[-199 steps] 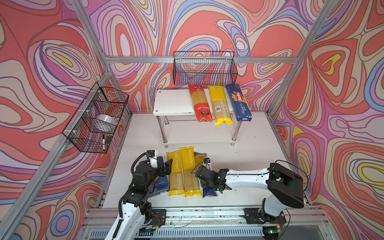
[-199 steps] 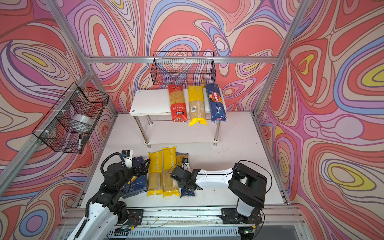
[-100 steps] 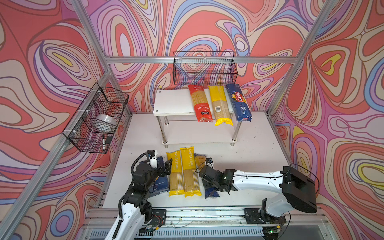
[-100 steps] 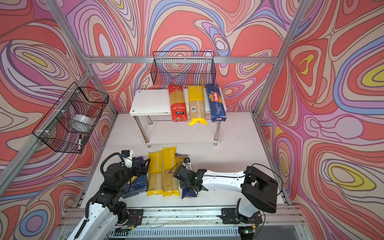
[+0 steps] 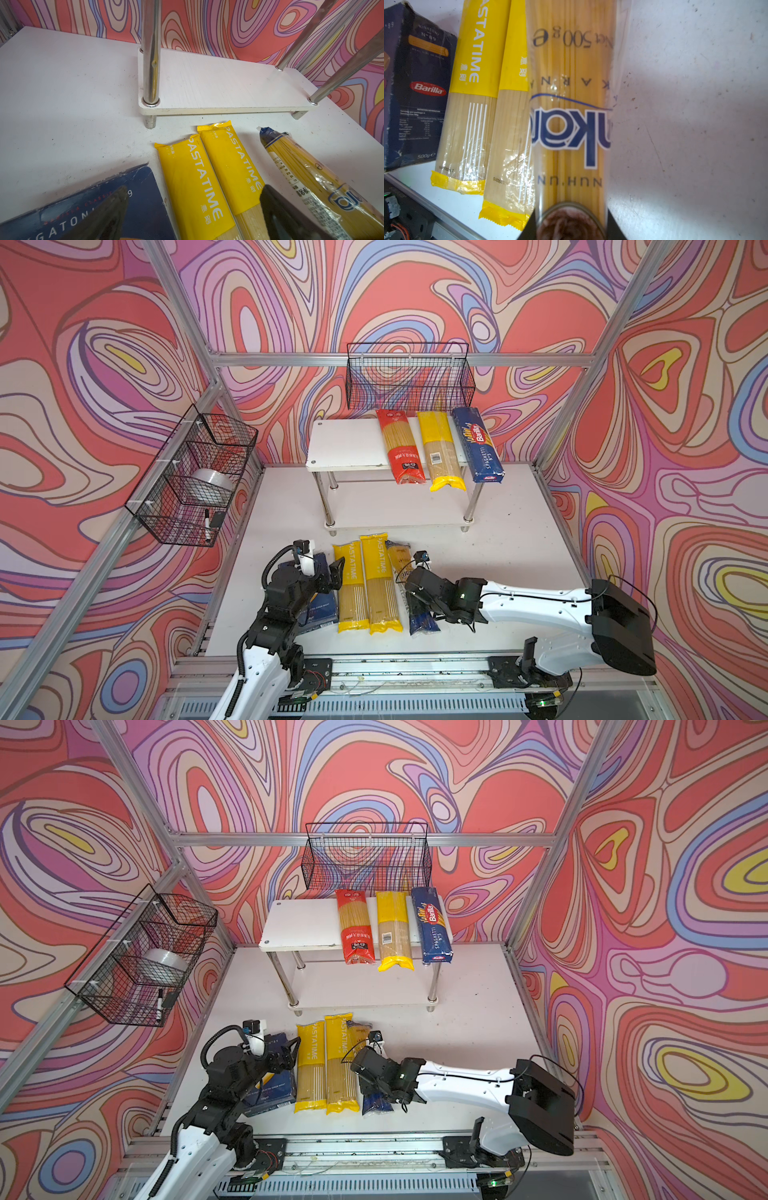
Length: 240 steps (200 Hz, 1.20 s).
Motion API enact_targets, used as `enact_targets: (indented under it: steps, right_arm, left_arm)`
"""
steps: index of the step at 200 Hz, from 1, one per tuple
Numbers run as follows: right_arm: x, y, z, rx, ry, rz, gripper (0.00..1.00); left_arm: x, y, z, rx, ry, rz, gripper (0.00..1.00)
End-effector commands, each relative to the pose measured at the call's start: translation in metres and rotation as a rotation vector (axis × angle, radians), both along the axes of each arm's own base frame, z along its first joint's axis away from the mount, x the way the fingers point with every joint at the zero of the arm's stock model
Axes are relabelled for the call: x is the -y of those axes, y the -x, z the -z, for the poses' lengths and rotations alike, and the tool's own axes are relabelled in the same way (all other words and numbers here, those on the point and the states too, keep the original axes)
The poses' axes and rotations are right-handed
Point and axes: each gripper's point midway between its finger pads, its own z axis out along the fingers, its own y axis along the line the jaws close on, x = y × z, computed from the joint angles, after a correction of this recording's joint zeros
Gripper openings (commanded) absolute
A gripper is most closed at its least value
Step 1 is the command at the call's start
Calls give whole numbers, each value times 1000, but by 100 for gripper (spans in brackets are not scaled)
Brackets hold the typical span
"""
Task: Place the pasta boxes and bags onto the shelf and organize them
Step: 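Lift the ankara bag with the right gripper, tilting it upright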
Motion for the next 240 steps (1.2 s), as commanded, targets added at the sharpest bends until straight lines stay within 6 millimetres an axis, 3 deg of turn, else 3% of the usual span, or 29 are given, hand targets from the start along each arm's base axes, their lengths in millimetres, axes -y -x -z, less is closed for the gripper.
enact_targets:
  steps: [1, 85, 162, 240]
  right_arm:
    - [-16, -12, -41, 96, -108, 3, 0]
    - [-23, -12, -73, 114, -122, -40, 0]
    - [-46, -20, -141, 219, -182, -113, 0]
    - [-56, -36, -191, 343, -155, -153, 0]
  left_arm:
    - [0, -2, -13, 37, 1, -4, 100]
    - [0, -2, -13, 37, 2, -2, 100]
    - [0, -2, -14, 41, 3, -2, 100]
    - [1, -2, -13, 40, 2, 1, 100]
